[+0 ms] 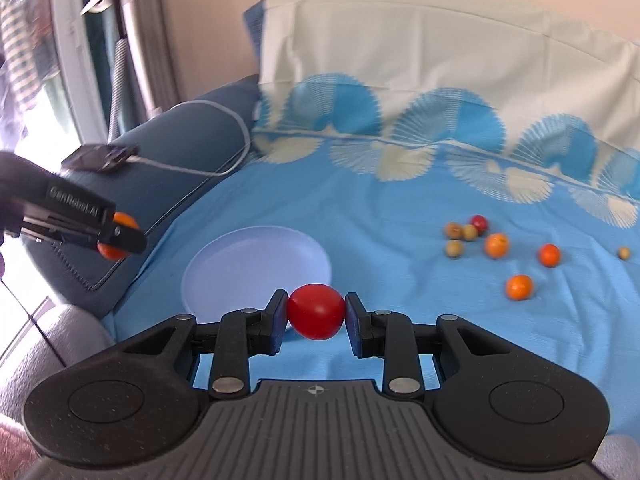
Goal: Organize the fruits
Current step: 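Carry both fruits to the plate and open both tools to release them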
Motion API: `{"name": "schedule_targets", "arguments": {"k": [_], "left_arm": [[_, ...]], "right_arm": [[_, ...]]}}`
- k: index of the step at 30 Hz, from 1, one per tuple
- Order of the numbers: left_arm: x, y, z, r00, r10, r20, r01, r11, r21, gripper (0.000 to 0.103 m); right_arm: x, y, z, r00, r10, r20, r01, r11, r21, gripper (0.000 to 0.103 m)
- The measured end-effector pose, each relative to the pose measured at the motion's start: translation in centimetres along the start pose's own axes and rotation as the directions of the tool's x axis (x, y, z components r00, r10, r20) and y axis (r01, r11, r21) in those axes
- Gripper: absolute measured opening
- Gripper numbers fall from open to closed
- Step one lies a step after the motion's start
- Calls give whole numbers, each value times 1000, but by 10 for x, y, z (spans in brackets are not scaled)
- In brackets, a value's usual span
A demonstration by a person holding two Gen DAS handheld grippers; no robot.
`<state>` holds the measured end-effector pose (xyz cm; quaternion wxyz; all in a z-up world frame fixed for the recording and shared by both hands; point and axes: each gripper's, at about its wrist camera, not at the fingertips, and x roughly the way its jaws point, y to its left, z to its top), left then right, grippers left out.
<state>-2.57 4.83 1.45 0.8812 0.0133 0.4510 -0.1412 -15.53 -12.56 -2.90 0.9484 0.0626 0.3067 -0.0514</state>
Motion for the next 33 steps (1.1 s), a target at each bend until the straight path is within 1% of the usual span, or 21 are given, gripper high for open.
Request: {"name": "schedule_targets", "arguments": {"k": [3, 9, 18, 33], "left_arm": [[2, 7, 3, 1000, 0, 4, 0, 1000, -15, 40], [8, 12, 10, 1000, 1, 0, -1, 1000, -29, 40], [28, 12, 17, 1000, 10, -17, -10, 1000, -16, 40], [103, 4, 27, 993, 29, -113, -26, 999, 20, 40]], "right_arm": [[3, 10, 4, 1000, 5, -4, -5, 1000, -20, 32], [15, 16, 15, 1000, 8, -5, -8, 999, -35, 32], [34, 23, 25, 1000, 21, -13, -22, 999, -37, 32], [96, 32, 28, 994, 26, -104, -32, 998, -59, 32]]}}
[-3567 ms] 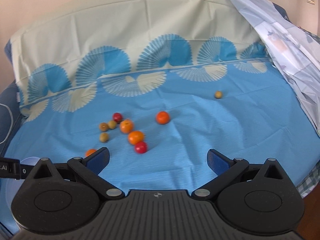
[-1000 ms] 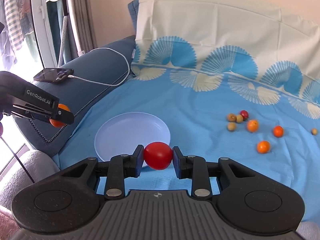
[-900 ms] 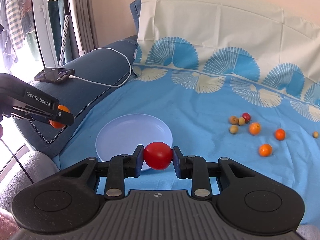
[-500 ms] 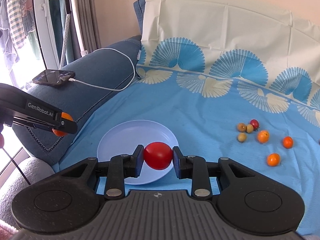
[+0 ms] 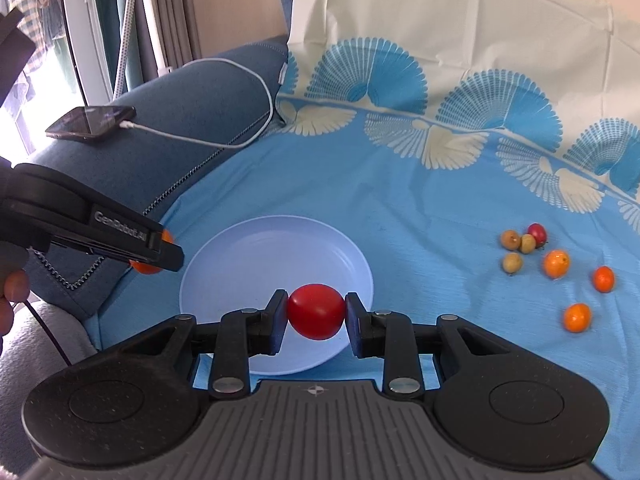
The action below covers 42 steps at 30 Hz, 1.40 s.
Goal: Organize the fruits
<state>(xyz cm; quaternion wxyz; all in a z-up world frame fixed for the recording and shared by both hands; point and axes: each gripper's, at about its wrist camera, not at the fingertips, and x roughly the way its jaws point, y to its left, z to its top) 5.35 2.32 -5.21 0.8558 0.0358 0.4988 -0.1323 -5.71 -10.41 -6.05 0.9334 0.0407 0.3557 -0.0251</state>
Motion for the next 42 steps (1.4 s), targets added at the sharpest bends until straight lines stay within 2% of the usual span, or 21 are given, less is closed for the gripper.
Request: {"name": "schedule_targets", "arguments": {"k": [13, 23, 25, 26, 27, 28, 30, 31, 35, 42], "left_arm": [[56, -10, 11, 998, 33, -59, -30, 999, 40, 40], [84, -10, 16, 995, 57, -86, -52, 997, 58, 41], [81, -8, 18, 997, 31, -73, -28, 998, 50, 56], [77, -7, 20, 998, 26, -58, -24, 999, 46, 81], [72, -6, 21, 999, 33, -33, -31, 999, 38, 103], [64, -6, 22, 999, 43, 4, -43, 999, 29, 102], [50, -7, 24, 998, 48, 47, -50, 998, 45, 103], [44, -8, 24, 997, 53, 50, -56, 997, 60, 103], [18, -7, 13, 993, 100, 65, -104, 992, 66, 103], [-33, 4, -27, 991, 118, 57, -120, 993, 24, 103]], "right_arm": [[56, -1, -2, 996, 5, -86, -8, 1000, -24, 32], [80, 1, -4, 991, 4, -131, -9, 999, -41, 32], [82, 2, -3, 991, 9, -134, -16, 999, -49, 32], [83, 2, -2, 991, 16, -135, -23, 998, -54, 33], [84, 2, -1, 991, 21, -135, -29, 998, -57, 35], [83, 3, 1, 991, 28, -130, -36, 998, -59, 42], [79, 4, 6, 993, 30, -117, -38, 997, -68, 80], [75, 4, 9, 995, 23, -101, -30, 997, -69, 85], [51, 4, 11, 997, 10, -75, -17, 996, -88, 91], [-9, 0, -11, 997, -26, -66, 26, 1000, -11, 98]]}}
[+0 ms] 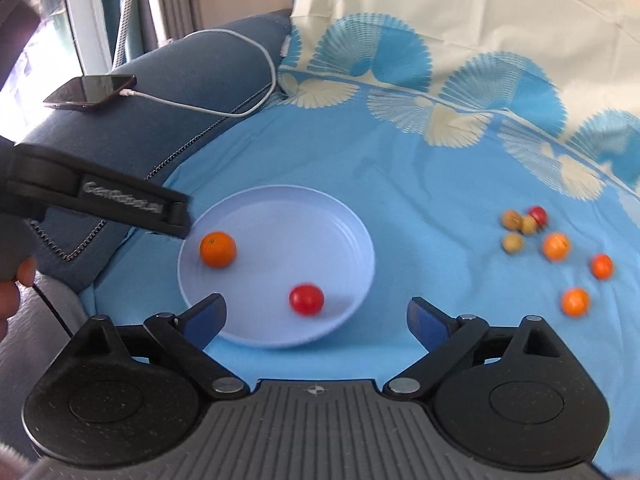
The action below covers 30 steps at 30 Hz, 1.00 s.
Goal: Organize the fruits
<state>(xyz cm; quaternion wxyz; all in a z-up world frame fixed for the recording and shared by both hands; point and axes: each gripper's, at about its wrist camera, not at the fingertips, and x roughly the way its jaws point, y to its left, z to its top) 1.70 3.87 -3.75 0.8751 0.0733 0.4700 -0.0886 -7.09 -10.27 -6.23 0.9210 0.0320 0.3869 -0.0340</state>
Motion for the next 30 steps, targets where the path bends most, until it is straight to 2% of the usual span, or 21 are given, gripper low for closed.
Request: {"name": "schedule_targets", "arguments": {"k": [5, 15, 21, 30], "left_arm": [[-32, 4, -17, 1000, -14, 25, 14, 1000, -15, 103], [-81, -5, -36, 993, -39, 108, 39, 999, -1, 103], [-93, -11, -42, 991, -53, 122, 52, 999, 12, 103], [-97, -13, -40, 990, -47, 135, 45, 999, 12, 103]], "right_arm": [[-38, 1, -17, 998, -41, 52, 39, 998, 41, 100], [-90, 1, -32, 983, -73, 166, 64, 996, 62, 102], [-112, 0, -40, 972, -98, 215, 83, 993, 79, 102], [-118, -4, -42, 966, -103, 239, 83, 992, 96, 102]]}}
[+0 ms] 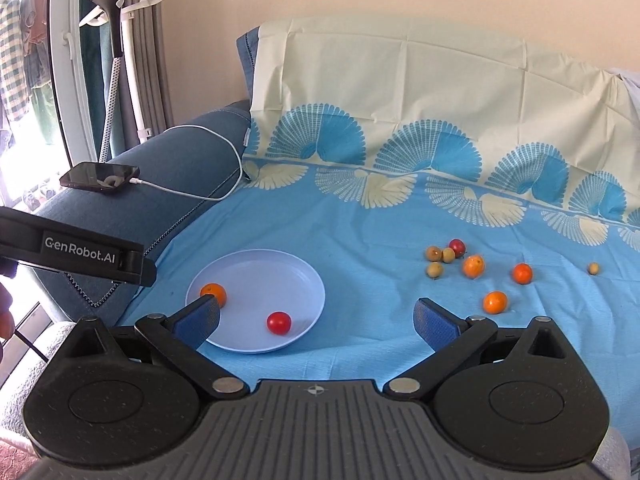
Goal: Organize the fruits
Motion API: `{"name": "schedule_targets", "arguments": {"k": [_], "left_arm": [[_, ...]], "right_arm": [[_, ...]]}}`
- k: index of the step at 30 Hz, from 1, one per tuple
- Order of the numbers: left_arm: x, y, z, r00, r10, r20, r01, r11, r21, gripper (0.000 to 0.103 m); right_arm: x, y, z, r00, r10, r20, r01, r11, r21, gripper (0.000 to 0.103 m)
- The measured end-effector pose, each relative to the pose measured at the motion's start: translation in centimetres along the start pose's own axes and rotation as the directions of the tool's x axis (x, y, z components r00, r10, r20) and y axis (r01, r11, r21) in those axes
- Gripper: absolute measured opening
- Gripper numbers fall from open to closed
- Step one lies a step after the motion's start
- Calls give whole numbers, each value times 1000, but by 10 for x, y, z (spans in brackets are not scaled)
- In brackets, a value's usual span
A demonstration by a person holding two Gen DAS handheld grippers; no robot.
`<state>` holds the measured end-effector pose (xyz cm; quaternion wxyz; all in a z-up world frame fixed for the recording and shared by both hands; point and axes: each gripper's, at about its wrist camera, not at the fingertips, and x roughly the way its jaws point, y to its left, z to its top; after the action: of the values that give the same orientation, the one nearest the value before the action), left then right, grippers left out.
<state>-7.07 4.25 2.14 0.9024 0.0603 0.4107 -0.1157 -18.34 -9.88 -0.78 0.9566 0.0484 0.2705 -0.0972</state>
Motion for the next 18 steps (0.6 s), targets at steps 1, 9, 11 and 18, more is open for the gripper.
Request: {"name": "schedule_targets", "arguments": {"k": [1, 9, 11, 18], "left_arm": [[1, -1, 0, 1000, 0, -3, 0, 1000, 1, 103], [6, -3, 4, 1000, -4, -8, 4, 1000, 11, 103], [7, -3, 5, 1000, -2, -8, 2, 1000, 10, 103], [10, -2, 7, 1000, -2, -14, 2, 1000, 9, 103]], "right_arm": [[0, -1, 0, 1000, 1, 0, -1, 1000, 1, 102], [7, -3, 0, 1000, -3, -19, 4, 1000, 27, 102], [9, -3, 0, 1000, -3, -22, 4, 1000, 28, 102], [14, -4, 1, 999, 1, -32, -1, 1000, 27, 102]]}}
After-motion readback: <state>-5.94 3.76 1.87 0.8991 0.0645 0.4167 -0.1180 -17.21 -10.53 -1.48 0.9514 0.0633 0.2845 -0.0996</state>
